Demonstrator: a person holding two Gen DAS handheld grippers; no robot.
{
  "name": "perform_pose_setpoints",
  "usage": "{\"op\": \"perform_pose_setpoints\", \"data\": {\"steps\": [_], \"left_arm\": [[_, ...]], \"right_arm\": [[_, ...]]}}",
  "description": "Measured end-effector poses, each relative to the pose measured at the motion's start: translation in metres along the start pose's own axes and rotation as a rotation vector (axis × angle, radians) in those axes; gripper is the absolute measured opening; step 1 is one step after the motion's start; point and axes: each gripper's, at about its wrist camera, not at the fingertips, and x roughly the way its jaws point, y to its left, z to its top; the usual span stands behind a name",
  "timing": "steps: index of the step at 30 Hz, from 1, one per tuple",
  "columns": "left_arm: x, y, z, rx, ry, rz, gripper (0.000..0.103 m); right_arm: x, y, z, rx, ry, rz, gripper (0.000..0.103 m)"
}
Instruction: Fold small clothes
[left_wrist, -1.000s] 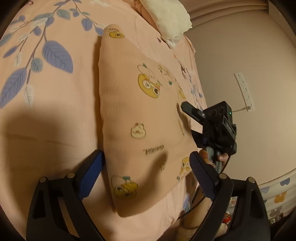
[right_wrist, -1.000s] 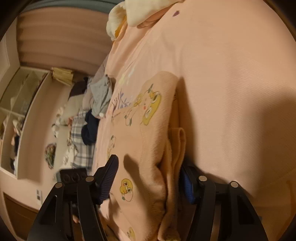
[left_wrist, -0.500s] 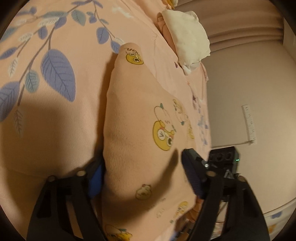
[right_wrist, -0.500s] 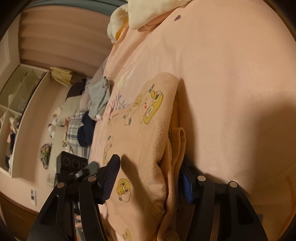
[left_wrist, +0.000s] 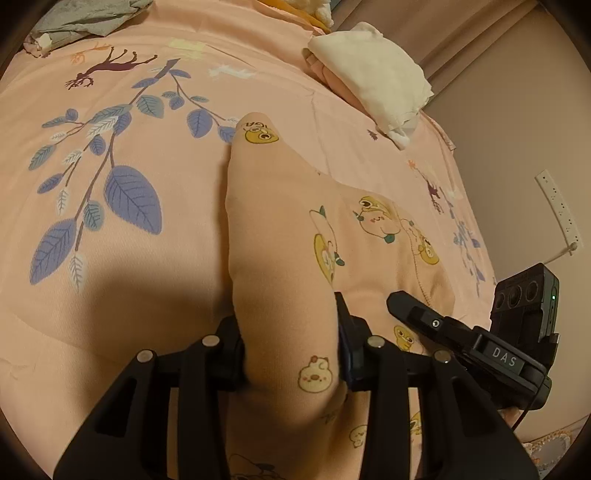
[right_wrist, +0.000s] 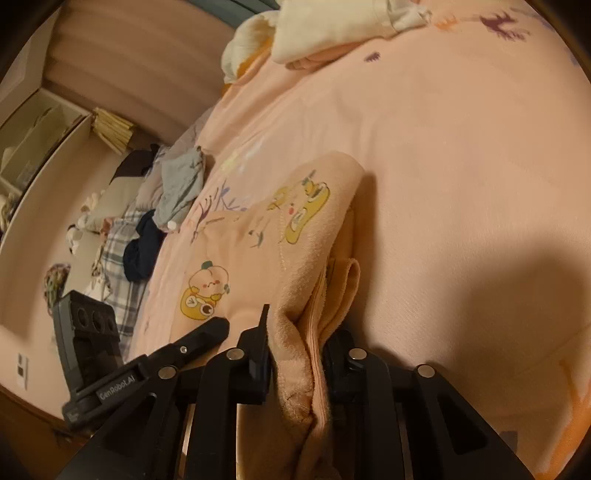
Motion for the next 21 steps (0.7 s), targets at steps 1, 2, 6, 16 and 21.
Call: {"op": "perform_pose_setpoints", "data": {"steps": [1, 2, 6, 16, 21], "left_arm": [[-0.002, 0.000, 0.001, 0.000, -0.003, -0.005, 0.037], [-0.004, -0.001, 0.002, 0.003, -0.010, -0.010, 0.037], [-0.019, -0.014, 0.006, 0.025, -0.049, 0.006, 0.036], [-0.104, -0.033, 0.025, 0.131, -0.172, -0.040, 0.036], [-0.151, -0.018, 0.038, 0.145, -0.224, -0.027, 0.036]], "right_arm": [[-0.002, 0.002, 0.000, -0.003, -0.013, 0.011, 0.021], [-0.003, 0.003, 0.001, -0.008, -0.023, 0.016, 0.021], [-0.008, 0.014, 0.002, -0.030, -0.064, 0.038, 0.020], [-0.040, 0.088, 0.005, -0.207, -0.160, 0.073, 0.020], [-0.034, 0.141, 0.013, -0.303, -0.156, 0.068, 0.020]]}}
